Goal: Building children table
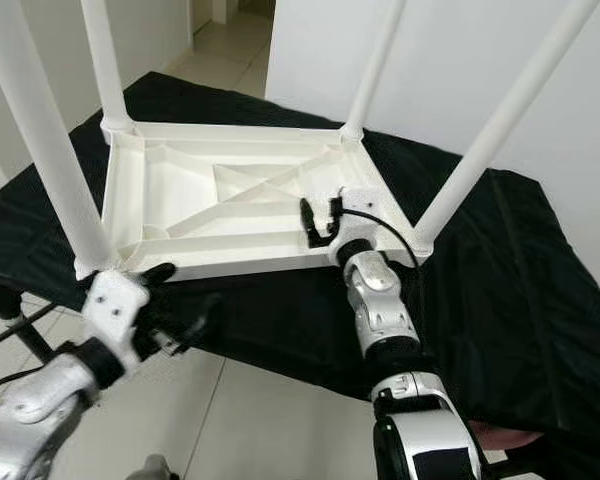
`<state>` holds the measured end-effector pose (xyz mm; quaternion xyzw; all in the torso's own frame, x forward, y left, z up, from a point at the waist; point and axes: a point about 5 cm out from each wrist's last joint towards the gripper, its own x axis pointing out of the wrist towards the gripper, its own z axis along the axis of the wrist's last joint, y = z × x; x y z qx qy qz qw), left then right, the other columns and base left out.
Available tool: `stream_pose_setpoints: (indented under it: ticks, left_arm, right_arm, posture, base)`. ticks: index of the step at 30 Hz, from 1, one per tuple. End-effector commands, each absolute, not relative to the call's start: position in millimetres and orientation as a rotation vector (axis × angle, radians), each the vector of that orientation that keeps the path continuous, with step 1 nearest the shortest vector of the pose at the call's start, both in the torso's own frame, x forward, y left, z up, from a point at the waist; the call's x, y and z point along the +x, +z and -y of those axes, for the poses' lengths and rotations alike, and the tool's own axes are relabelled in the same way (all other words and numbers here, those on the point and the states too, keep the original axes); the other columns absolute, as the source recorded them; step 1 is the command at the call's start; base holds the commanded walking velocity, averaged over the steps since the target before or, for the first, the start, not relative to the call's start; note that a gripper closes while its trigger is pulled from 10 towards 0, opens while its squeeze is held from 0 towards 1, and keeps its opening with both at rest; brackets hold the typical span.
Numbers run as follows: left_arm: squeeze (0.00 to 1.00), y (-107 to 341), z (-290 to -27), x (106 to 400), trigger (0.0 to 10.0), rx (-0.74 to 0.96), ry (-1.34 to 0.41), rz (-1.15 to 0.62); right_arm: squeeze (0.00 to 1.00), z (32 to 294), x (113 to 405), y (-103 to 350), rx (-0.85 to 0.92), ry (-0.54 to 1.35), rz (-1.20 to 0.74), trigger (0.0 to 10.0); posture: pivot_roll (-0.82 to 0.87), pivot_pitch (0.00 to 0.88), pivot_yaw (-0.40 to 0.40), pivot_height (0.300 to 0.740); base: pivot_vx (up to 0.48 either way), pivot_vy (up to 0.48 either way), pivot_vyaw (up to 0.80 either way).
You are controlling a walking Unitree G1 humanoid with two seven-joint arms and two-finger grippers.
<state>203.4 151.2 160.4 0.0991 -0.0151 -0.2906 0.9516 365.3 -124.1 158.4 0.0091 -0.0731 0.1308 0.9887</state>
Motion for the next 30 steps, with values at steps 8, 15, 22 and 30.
stream_pose_setpoints:
  ticks: [8, 15, 22, 30]
  left_arm:
    - [0.00, 160, -213, 177, 10.0, 0.386, -0.567, -0.148]
    - [0.00, 169, -253, 180, 10.0, 0.500, -0.448, -0.192]
    - [0.00, 187, -291, 211, 10.0, 0.454, -0.135, -0.079]
    - [0.00, 198, -311, 238, 10.0, 0.342, 0.155, 0.040]
  right_arm:
    - [0.00, 105, 376, 165, 0.038, 0.312, 0.164, 10.0]
    - [0.00, 100, 375, 164, 0.053, 0.318, 0.169, 10.0]
    - [0.00, 104, 373, 159, 0.068, 0.287, 0.174, 10.0]
    - [0.00, 104, 369, 151, 0.074, 0.280, 0.179, 10.0]
  posture:
    - [0.27, 0.000, -0.176, 0.740]
    - [0.28, 0.000, -0.156, 0.740]
    - [0.25, 0.000, -0.117, 0.740]
    - [0.21, 0.000, -0.103, 0.740]
  base:
    - [0.000, 0.000, 0.00]
    - [0.000, 0.000, 0.00]
    - [0.000, 0.000, 0.00]
    - [0.000, 0.000, 0.00]
